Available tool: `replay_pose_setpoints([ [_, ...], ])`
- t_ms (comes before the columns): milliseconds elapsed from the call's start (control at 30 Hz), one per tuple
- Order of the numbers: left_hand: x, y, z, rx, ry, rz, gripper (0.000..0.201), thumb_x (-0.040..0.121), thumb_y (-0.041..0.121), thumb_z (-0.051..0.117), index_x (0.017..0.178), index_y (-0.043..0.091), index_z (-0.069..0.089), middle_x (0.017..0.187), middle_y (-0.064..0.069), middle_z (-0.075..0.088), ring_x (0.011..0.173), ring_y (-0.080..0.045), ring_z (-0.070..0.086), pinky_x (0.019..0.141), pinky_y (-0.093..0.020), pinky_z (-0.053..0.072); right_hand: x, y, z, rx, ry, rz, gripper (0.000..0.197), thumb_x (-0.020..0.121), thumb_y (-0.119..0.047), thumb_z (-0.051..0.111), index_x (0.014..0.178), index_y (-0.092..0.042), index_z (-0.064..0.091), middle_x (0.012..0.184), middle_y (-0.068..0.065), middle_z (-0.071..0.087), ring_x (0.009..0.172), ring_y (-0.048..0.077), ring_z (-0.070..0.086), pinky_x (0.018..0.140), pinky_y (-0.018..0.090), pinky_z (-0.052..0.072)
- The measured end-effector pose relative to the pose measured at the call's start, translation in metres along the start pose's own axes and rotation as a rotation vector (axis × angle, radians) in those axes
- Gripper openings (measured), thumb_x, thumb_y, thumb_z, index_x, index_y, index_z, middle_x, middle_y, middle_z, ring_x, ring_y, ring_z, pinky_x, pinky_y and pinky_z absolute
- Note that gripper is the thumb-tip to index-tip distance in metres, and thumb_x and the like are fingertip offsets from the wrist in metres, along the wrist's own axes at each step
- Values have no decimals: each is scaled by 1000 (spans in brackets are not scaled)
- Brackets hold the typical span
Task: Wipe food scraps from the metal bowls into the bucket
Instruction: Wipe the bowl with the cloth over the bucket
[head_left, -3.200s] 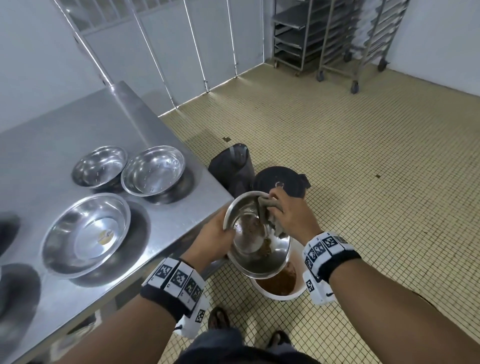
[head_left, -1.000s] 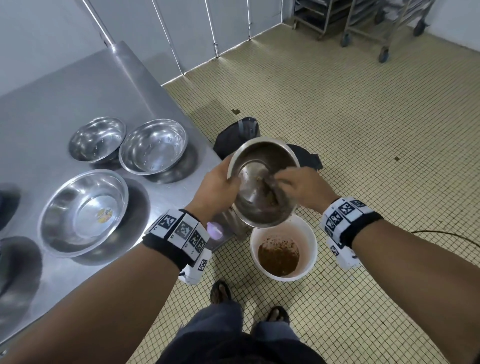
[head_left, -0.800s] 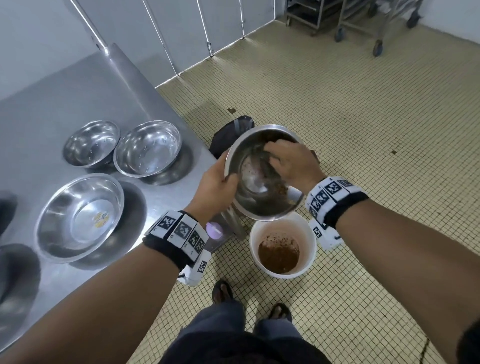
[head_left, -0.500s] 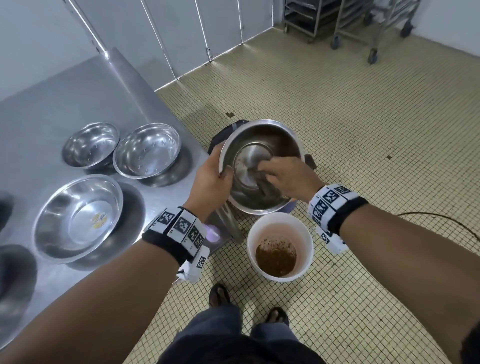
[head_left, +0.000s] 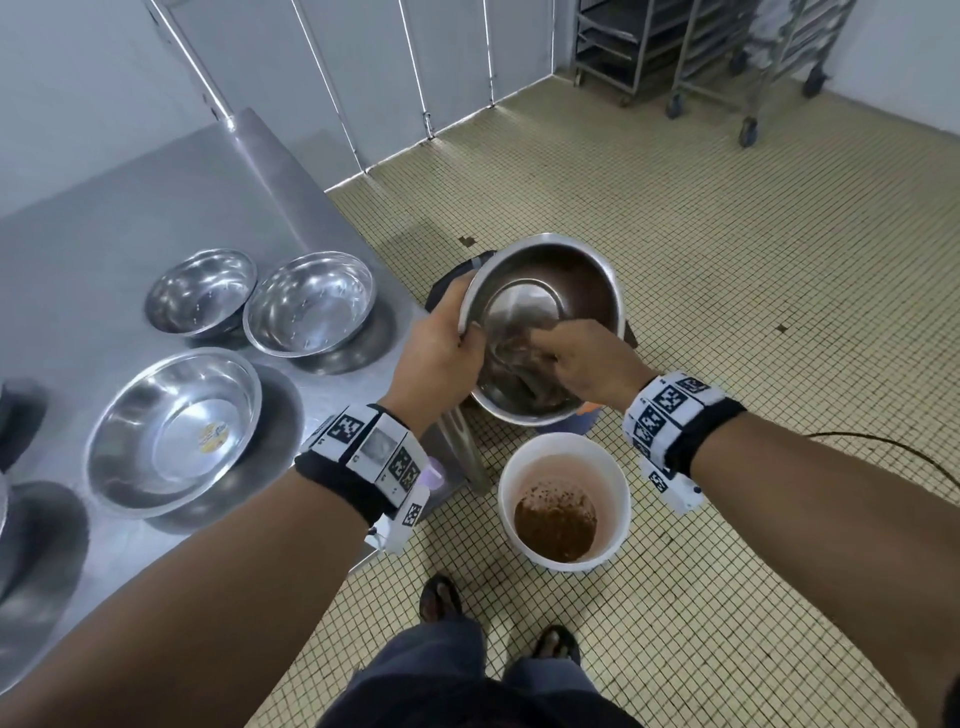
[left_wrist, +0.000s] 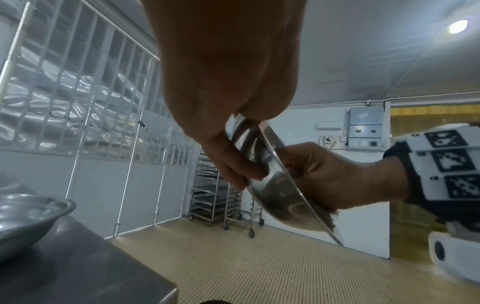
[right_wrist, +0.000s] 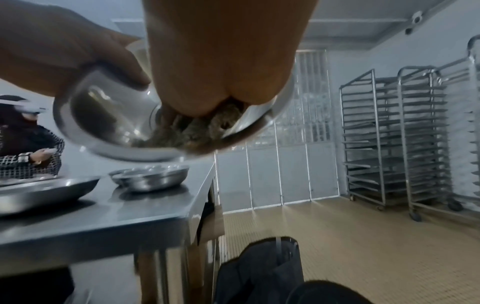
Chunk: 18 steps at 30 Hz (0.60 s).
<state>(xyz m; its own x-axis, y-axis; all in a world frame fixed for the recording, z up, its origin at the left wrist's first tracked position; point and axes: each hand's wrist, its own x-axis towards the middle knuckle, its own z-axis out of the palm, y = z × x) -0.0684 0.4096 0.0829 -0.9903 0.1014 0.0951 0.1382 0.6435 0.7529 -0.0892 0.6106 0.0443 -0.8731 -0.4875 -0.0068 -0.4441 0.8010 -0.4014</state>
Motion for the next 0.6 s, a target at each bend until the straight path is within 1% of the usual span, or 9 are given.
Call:
replay_pose_setpoints([
  [33, 0, 1, -1, 7, 3, 5, 46, 101, 11, 47, 143, 30, 50, 90, 12, 64, 81, 3, 63, 71, -18, 52, 1, 1, -2, -15, -4, -7, 31, 96, -14, 57, 123, -21, 68, 96, 14, 69, 89, 35, 66, 83, 48, 54],
  [100, 0, 2, -4, 25, -7, 30, 46, 102, 11, 46, 144, 29, 49, 86, 14, 63, 76, 3, 62, 64, -9, 49, 4, 2, -15, 1, 80, 21, 24, 97, -17, 57, 118, -18, 70, 95, 13, 68, 88, 33, 65, 81, 49, 54],
  [133, -1, 3, -4, 27, -13, 40, 45, 103, 13, 46, 145, 29, 49, 85, 13, 63, 74, 2, 63, 61, -8, 47, 5, 4, -22, 3, 167, 23, 21, 99, -21, 56, 114, -18, 70, 93, 11, 67, 83, 32, 64, 77, 48, 55],
  [200, -2, 3, -6, 27, -14, 44, 42, 104, 15, 45, 144, 28, 49, 83, 12, 64, 70, 1, 64, 59, -13, 48, 4, 10, -33, -50, 297, 22, 23, 101, -30, 53, 112, -20, 70, 85, 8, 65, 71, 31, 62, 63, 41, 54],
  [267, -2, 5, -6, 42, -9, 39, 42, 104, 15, 45, 144, 28, 49, 81, 15, 62, 70, 1, 63, 62, -19, 49, -1, 17, -29, -191, 259, -10, 27, 101, -32, 52, 119, -24, 70, 84, 8, 63, 65, 32, 60, 56, 35, 48],
  [333, -2, 6, -5, 57, -8, 38, 45, 103, 13, 45, 145, 30, 48, 82, 18, 61, 74, -1, 63, 68, -26, 52, -6, 23, -17, -279, 167, -49, 37, 99, -33, 43, 125, -23, 68, 88, 11, 64, 67, 35, 62, 55, 36, 48],
  [400, -2, 8, -4, 60, -9, 44, 47, 102, 12, 45, 145, 31, 48, 83, 16, 62, 77, -8, 65, 73, -30, 54, -13, 23, -12, -287, 84, -7, 38, 100, -31, 47, 132, -24, 65, 97, 12, 64, 75, 38, 64, 61, 41, 52],
  [467, -3, 8, -2, 71, -8, 48, 48, 102, 12, 46, 146, 31, 48, 87, 8, 66, 79, -17, 68, 75, -35, 58, -17, 22, -8, -278, 39, 28, 37, 100, -29, 56, 136, -28, 63, 105, 10, 65, 84, 38, 65, 68, 43, 54],
  [600, -4, 7, 7, 72, 3, 44, 51, 99, 14, 46, 146, 34, 48, 95, -3, 73, 81, -23, 70, 77, -44, 60, -18, 27, -2, -323, -24, 49, 36, 100, -30, 57, 135, -31, 63, 114, 2, 64, 93, 30, 67, 74, 41, 54],
])
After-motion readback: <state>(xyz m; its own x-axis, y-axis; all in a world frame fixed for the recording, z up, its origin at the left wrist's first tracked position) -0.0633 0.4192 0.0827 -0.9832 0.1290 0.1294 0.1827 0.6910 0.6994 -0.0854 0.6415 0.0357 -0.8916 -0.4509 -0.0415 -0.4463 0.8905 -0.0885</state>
